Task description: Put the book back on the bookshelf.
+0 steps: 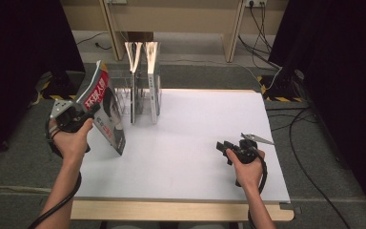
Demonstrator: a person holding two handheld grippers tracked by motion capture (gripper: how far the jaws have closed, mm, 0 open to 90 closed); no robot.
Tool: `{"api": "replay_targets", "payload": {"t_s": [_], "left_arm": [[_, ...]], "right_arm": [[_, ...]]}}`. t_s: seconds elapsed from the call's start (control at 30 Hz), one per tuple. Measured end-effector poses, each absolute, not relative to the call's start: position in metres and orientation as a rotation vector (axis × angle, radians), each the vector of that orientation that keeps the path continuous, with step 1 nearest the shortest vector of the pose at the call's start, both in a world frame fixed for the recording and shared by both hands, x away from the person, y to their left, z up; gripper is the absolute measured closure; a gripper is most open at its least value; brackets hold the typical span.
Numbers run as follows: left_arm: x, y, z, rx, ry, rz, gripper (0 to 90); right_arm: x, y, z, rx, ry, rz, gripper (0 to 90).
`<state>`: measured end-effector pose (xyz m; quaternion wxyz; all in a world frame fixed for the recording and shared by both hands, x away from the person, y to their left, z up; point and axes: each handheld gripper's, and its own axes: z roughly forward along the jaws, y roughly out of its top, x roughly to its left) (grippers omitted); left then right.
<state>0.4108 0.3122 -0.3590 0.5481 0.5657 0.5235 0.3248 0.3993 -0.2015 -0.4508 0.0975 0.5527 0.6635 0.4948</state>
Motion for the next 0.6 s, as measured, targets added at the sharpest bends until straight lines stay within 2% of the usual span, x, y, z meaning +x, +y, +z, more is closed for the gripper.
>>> {"api": "replay_targets", "payload": {"t_s": [0.23,0.6], "left_arm": [[0.411,0.313,-0.356,1.352,1.210,0.774,86.2],[0.416,0.314,-0.341,1.361,1.174,0.897,86.4]], "right_arm": [[0.400,-0.202,-0.450,1.627,1.959,1.468,59.7],[0.400,-0.204,-0.450,1.635,1.948,1.474,59.8]]}}
